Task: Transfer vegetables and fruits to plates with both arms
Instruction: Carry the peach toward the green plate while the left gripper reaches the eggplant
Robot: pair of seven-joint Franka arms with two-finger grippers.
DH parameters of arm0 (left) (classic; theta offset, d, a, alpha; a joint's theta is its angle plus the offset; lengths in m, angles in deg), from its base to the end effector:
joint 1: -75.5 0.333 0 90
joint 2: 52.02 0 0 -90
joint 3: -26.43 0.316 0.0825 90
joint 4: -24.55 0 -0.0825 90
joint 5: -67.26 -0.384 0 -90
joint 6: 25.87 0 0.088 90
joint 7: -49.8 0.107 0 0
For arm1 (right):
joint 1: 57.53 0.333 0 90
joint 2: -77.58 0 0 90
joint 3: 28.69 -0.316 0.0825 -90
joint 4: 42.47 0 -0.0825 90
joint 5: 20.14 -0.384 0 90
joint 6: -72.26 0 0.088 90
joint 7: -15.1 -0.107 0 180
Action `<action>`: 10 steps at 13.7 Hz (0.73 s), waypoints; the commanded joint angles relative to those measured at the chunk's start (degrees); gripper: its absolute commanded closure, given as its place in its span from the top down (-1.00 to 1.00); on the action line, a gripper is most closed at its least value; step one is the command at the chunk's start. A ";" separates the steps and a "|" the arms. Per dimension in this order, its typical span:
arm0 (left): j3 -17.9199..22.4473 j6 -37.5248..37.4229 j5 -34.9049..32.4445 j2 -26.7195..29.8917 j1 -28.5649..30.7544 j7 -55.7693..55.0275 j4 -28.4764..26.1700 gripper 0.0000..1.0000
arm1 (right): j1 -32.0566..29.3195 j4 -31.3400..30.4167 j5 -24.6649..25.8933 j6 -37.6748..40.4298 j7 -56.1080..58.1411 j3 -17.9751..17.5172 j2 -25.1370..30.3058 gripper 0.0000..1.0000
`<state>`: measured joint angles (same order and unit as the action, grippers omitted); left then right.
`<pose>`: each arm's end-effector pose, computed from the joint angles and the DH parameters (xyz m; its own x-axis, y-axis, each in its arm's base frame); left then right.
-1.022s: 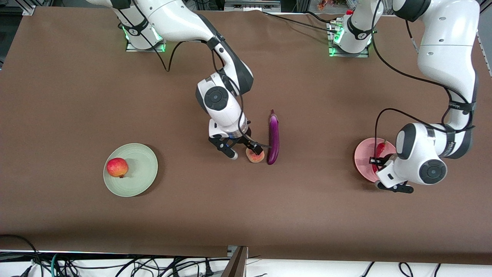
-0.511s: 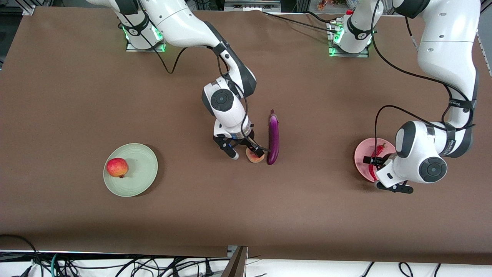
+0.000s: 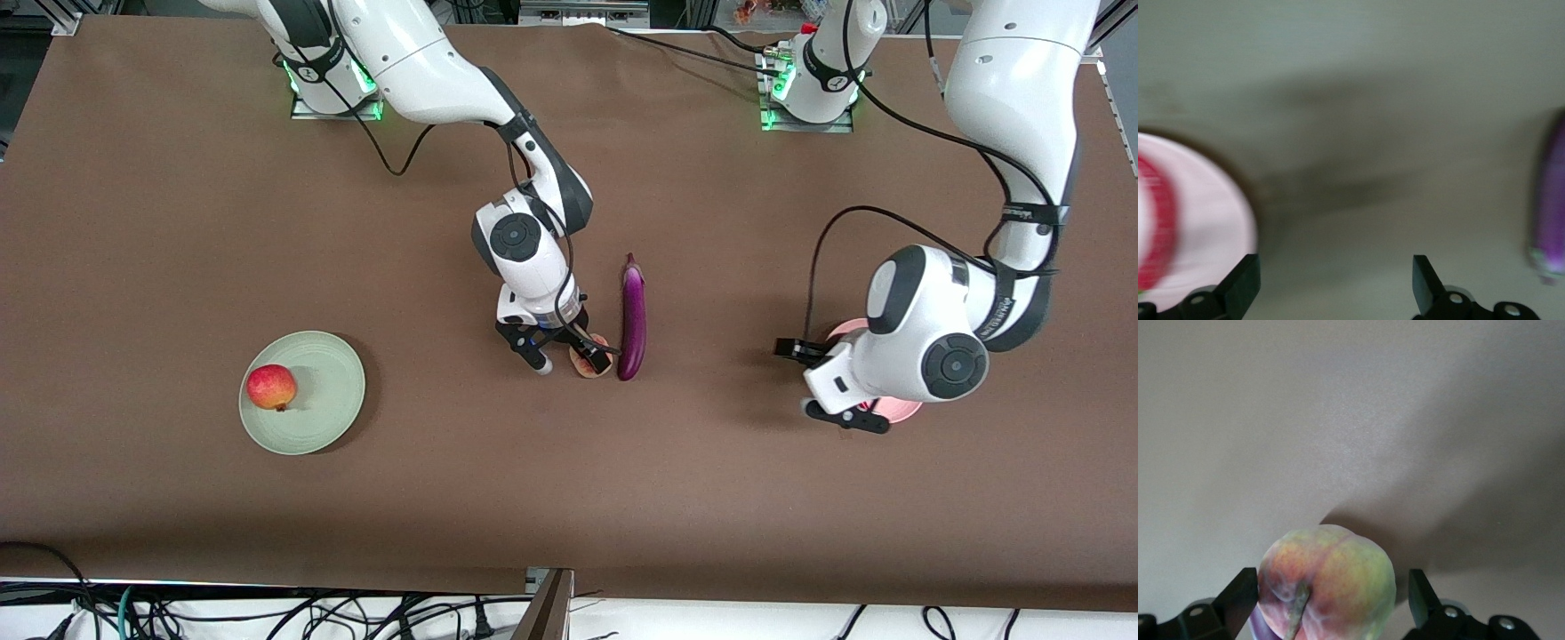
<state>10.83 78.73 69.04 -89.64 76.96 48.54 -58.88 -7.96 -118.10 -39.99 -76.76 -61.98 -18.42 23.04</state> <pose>0.6704 -0.1401 0.2914 0.9429 -0.1981 -0.2677 -0.1515 -0.9710 0.1848 0.5763 0.5114 0.1990 0.6829 -0.7292 -0.0448 -0.6946 -0.6290 -0.3492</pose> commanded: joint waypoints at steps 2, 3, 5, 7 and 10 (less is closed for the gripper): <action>-0.21 0.25 11.39 -0.88 -3.99 -6.36 0.02 1.00 | 0.35 1.54 0.07 -0.04 -0.53 0.45 -1.18 0.76; -0.30 3.56 13.23 -1.05 -4.96 -8.82 -0.07 1.00 | 0.35 1.54 0.07 -0.04 -0.27 0.54 -1.09 0.47; -0.30 12.08 20.07 -2.10 -8.38 -11.74 -1.03 1.00 | 0.35 1.54 0.16 -0.04 -0.01 0.54 -1.00 -0.19; -0.21 16.14 20.28 -4.03 -11.20 -13.23 -1.47 1.00 | 0.27 1.54 0.42 0.66 0.96 0.63 -0.22 -0.53; -0.21 17.13 20.02 -4.04 -10.78 -12.36 -2.79 1.00 | -0.61 1.54 0.51 8.10 4.98 0.80 3.72 -0.54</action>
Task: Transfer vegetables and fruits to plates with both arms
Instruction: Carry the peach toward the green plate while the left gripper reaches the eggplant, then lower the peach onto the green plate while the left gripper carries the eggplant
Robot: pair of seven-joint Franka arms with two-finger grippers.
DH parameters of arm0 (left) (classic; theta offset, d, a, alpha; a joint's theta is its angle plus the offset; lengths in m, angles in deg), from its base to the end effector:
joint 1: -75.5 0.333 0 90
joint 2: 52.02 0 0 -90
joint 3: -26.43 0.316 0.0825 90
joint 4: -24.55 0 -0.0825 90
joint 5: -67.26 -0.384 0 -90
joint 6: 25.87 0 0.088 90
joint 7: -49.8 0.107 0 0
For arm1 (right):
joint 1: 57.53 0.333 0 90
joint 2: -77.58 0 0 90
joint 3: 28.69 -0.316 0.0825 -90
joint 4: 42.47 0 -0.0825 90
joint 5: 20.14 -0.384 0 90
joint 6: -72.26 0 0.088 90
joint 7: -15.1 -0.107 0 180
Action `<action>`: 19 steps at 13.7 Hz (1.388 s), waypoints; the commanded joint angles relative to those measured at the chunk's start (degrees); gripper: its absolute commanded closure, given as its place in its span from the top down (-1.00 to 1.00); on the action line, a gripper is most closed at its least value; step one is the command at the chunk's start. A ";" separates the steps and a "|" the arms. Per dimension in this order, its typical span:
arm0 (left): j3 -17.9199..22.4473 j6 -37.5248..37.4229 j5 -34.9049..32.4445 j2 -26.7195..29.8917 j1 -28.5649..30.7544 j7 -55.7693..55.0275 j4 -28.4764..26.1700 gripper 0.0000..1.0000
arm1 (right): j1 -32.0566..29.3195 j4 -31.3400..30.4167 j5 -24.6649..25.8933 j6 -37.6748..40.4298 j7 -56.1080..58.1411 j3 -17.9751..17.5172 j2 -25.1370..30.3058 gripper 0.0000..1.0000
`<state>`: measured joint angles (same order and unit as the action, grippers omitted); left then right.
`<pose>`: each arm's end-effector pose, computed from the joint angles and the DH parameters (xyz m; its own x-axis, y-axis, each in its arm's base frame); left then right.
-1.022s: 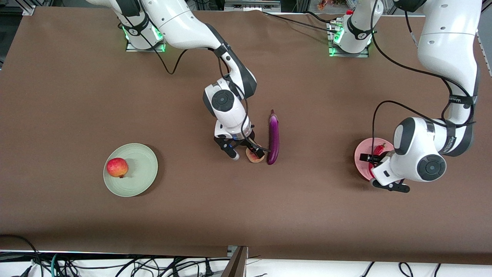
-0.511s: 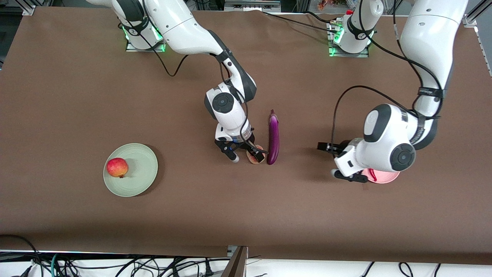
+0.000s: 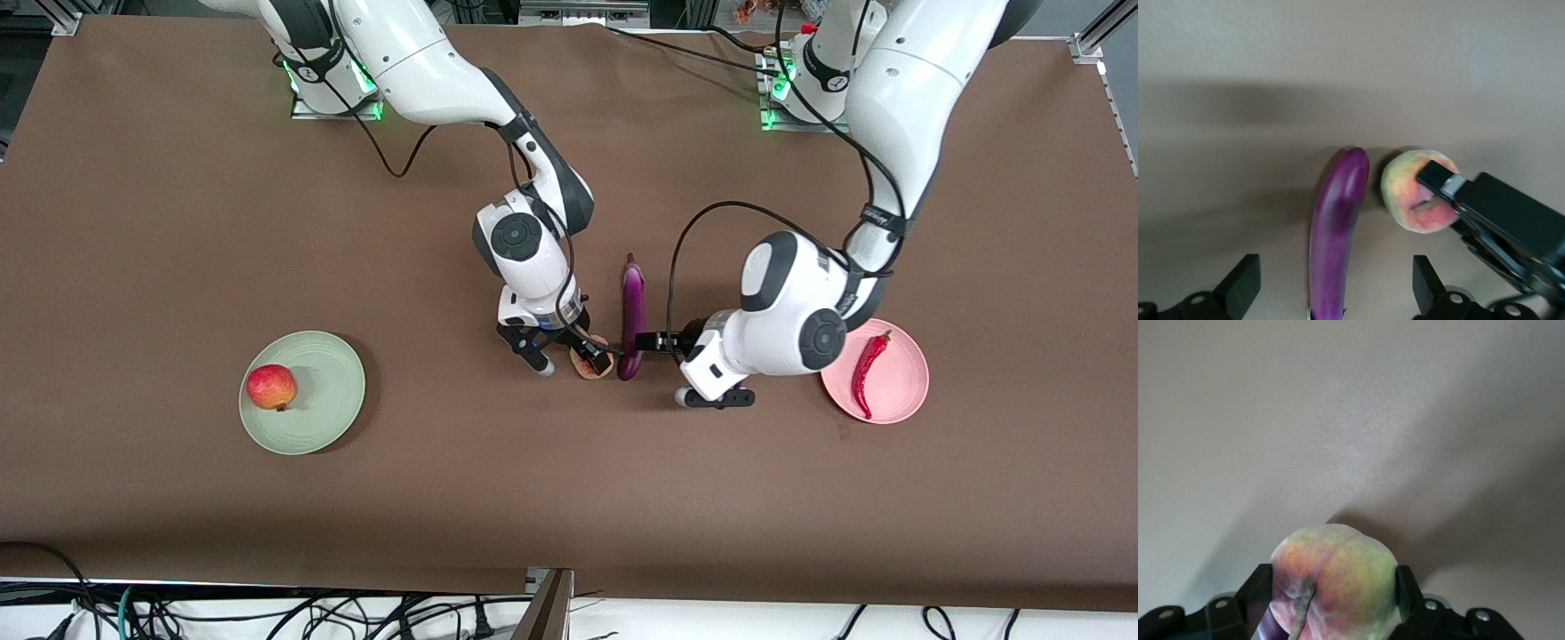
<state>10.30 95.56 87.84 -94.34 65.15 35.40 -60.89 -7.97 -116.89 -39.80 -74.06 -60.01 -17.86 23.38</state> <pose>0.6413 -0.3001 0.2461 0.9664 0.0002 -0.2571 0.1069 -0.9099 0.4009 0.5801 0.5115 0.2087 0.7094 -0.7040 -0.0335 -0.6720 -0.6613 -0.3333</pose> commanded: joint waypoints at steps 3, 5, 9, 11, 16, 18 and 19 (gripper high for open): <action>0.23 0.56 1.22 0.40 -0.37 0.78 -1.56 1.00 | -5.68 0.24 0.24 17.25 12.32 0.24 9.18 -0.54; 0.41 7.11 1.13 -0.04 -2.91 0.78 -5.67 1.00 | -9.37 -0.19 0.33 24.47 22.41 0.50 12.34 -0.54; 0.58 13.74 -0.18 -1.62 -5.03 0.87 -8.34 0.43 | -15.36 -0.81 -0.20 37.32 47.19 7.60 15.08 -0.54; 0.67 13.65 -1.59 -1.63 -4.86 0.52 -8.34 -0.90 | -17.64 -2.21 -0.37 38.74 59.31 11.47 15.08 -0.53; 2.59 7.36 -2.29 1.17 -3.10 0.51 -7.55 -1.00 | -28.19 -7.22 -2.73 33.22 78.77 11.75 12.89 -0.19; 6.19 -2.81 -6.84 5.04 -2.75 0.51 -5.80 -1.00 | -29.87 -9.33 -8.09 31.02 82.65 11.58 11.84 0.26; 7.16 -8.44 -9.91 6.71 -1.79 0.51 -4.40 -1.00 | -29.87 -9.34 -9.42 30.84 82.75 11.58 11.49 0.34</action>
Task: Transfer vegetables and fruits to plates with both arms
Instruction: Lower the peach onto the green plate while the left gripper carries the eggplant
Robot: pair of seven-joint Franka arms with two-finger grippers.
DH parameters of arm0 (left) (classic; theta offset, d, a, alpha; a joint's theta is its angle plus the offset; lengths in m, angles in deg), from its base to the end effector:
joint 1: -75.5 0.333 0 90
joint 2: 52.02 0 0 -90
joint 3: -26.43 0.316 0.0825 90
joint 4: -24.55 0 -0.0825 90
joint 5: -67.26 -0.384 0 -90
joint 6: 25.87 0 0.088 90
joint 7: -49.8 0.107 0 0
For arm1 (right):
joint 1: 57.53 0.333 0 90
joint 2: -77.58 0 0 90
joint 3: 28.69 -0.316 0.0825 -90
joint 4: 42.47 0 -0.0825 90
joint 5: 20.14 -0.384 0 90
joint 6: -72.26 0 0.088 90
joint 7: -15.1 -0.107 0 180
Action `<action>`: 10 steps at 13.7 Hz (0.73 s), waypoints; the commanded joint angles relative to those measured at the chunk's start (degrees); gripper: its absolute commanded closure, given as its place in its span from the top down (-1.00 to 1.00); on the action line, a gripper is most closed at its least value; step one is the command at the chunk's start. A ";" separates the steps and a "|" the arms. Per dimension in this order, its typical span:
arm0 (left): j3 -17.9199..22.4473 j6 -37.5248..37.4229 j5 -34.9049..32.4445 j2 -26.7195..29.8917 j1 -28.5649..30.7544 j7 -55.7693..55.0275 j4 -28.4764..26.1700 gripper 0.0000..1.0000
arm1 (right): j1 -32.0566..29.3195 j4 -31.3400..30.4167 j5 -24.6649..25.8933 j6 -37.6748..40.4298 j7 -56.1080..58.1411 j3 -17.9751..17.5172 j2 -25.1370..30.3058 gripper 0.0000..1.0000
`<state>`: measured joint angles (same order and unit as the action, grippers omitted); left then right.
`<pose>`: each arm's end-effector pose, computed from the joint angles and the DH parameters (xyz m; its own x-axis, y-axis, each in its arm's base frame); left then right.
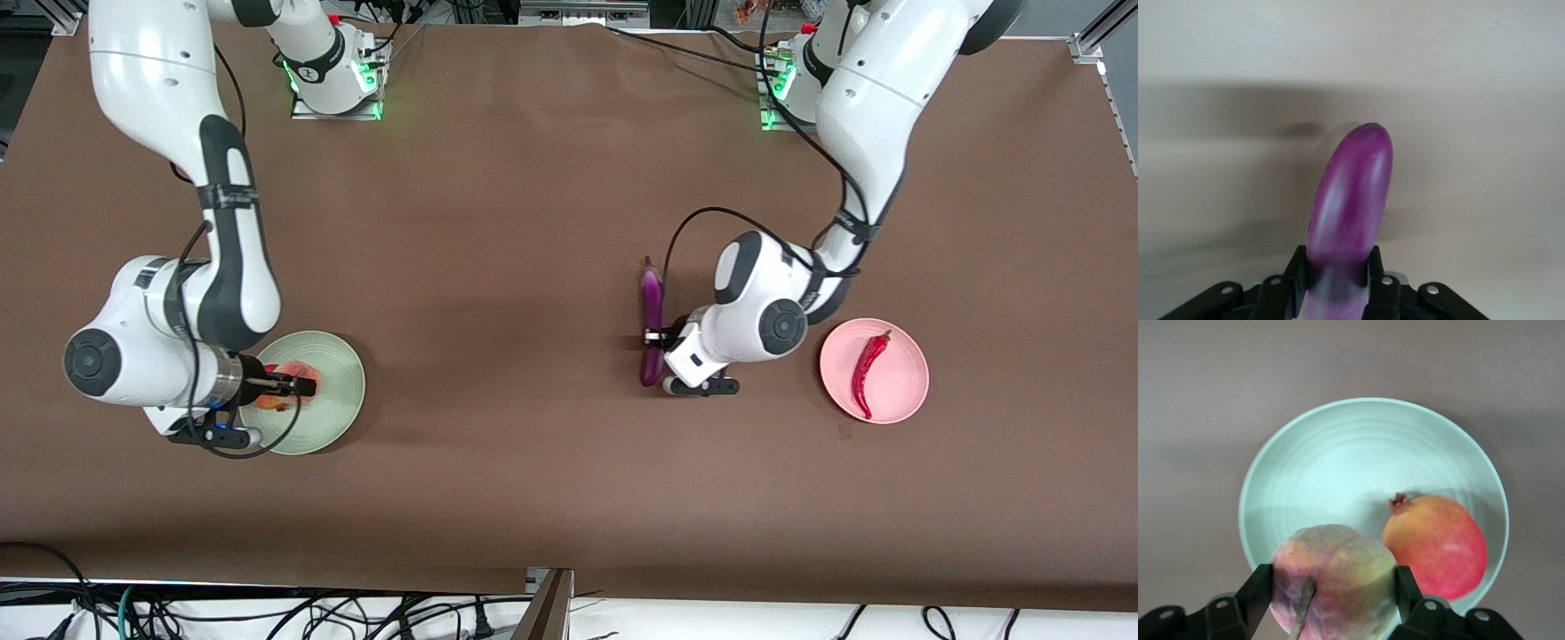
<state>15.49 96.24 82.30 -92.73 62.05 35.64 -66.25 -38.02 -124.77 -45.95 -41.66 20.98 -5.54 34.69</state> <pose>0.6239 -0.2775 0.2157 0.9667 -0.0191 -0.2551 0.0494 -0.9645 0.2594 0.7084 0.0346 0.2621 0.9890 -0.0840 -0.1221 -0.0993 -0.9872 -0.1249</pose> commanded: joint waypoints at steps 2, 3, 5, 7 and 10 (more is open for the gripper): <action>3.03 -18.53 -11.83 5.99 3.15 0.36 3.95 -1.00 | 0.18 -1.11 -3.63 -1.39 0.98 -0.73 0.17 0.77; 3.82 -22.23 -18.75 5.99 3.68 1.23 5.36 -1.00 | 0.35 -0.85 -3.63 -0.96 0.72 -0.73 0.43 0.97; 3.92 -24.90 -29.67 5.90 5.35 7.27 5.73 -1.00 | 0.79 -0.50 -3.54 -0.60 -0.16 -0.73 1.31 0.98; 3.83 -24.73 -34.10 5.03 8.51 11.68 5.72 -1.00 | 1.23 -0.50 -2.75 0.97 -1.13 -0.82 3.33 0.98; 3.83 -23.06 -34.11 2.05 11.33 13.19 5.02 -1.00 | 6.14 -0.41 3.46 4.49 -6.11 0.32 9.11 0.98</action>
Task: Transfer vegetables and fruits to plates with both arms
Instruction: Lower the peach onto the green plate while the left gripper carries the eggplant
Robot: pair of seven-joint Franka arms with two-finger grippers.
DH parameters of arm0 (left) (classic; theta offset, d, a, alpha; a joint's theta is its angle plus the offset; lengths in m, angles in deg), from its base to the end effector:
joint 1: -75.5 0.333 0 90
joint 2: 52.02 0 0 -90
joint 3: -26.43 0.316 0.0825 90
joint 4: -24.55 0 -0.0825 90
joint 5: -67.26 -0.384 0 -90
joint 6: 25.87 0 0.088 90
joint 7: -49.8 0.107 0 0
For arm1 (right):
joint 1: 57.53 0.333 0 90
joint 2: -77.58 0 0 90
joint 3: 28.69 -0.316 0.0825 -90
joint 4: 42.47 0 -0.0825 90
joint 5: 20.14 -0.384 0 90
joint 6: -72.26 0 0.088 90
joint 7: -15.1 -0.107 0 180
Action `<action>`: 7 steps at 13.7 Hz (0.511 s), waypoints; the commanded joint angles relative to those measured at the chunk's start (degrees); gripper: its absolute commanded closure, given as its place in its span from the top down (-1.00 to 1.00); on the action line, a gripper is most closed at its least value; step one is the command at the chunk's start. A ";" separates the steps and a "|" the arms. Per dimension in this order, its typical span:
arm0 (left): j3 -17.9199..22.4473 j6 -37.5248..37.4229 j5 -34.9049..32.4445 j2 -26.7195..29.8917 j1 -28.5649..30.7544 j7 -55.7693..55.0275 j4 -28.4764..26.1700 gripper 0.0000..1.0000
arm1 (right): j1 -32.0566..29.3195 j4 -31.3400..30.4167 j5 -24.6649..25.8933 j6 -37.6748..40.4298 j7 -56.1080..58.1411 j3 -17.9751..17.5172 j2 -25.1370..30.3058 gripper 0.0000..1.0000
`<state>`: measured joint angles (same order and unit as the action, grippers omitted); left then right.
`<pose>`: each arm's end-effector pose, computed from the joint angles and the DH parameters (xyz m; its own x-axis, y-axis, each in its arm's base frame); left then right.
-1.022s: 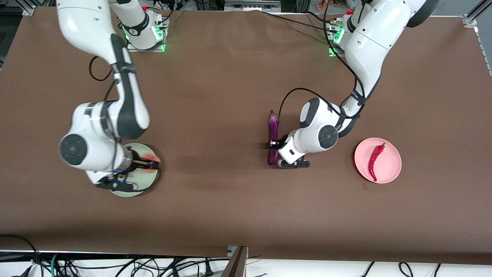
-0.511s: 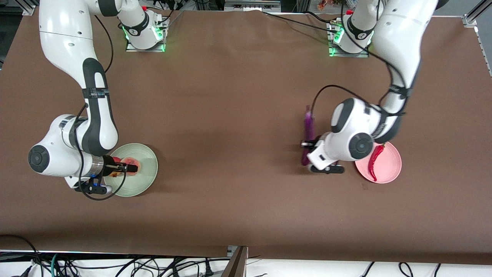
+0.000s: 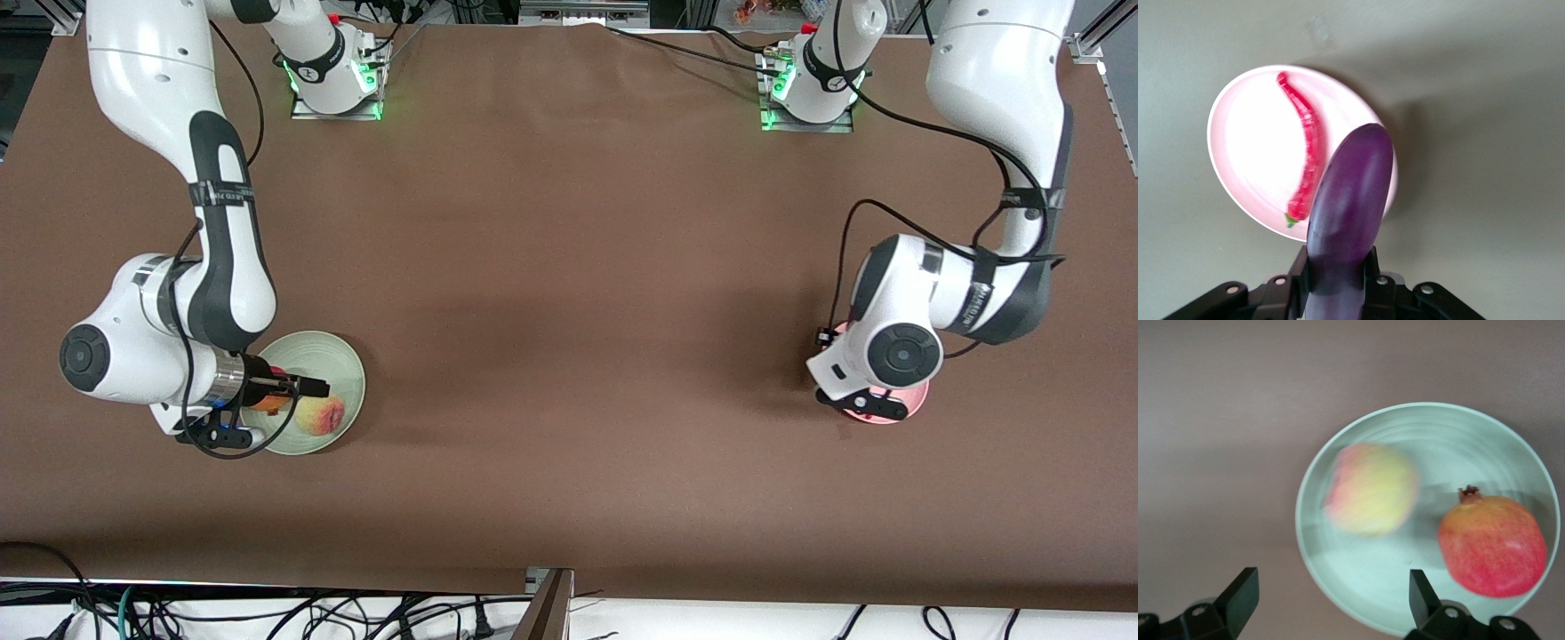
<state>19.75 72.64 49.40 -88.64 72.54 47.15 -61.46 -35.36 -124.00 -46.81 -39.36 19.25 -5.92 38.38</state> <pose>0.6583 -0.0720 0.2703 0.9029 -0.1616 -0.3982 -0.2615 -0.9419 -0.2108 0.7071 0.0762 0.3081 0.9938 -0.0560 -0.0965 -0.0720 -0.9826 -0.1714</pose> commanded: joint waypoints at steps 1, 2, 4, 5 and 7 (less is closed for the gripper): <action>-0.44 0.80 -1.38 -2.84 0.93 1.68 0.23 -0.98 | 4.88 -1.26 6.96 4.11 -7.63 0.70 7.88 0.98; -0.35 2.54 -1.65 -3.54 1.02 1.68 0.23 -0.96 | 5.85 -1.18 8.12 7.52 -10.10 0.79 10.34 0.98; -0.44 4.05 -1.65 -4.42 2.42 1.68 0.23 -0.66 | 7.35 -1.18 10.75 13.16 -12.23 0.70 15.79 0.99; -0.44 4.23 -1.65 -4.43 2.43 1.60 0.40 -0.03 | 7.88 -1.26 12.68 15.62 -13.28 0.53 18.51 0.99; -0.44 4.23 -1.56 -4.34 2.60 1.59 0.93 1.00 | 9.20 -1.18 16.55 20.98 -15.04 0.35 23.88 0.99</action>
<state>19.76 77.06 49.30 -93.38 74.63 48.03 -61.24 -27.07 -123.22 -32.62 -20.68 5.76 -5.61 58.12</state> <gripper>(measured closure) 0.441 0.004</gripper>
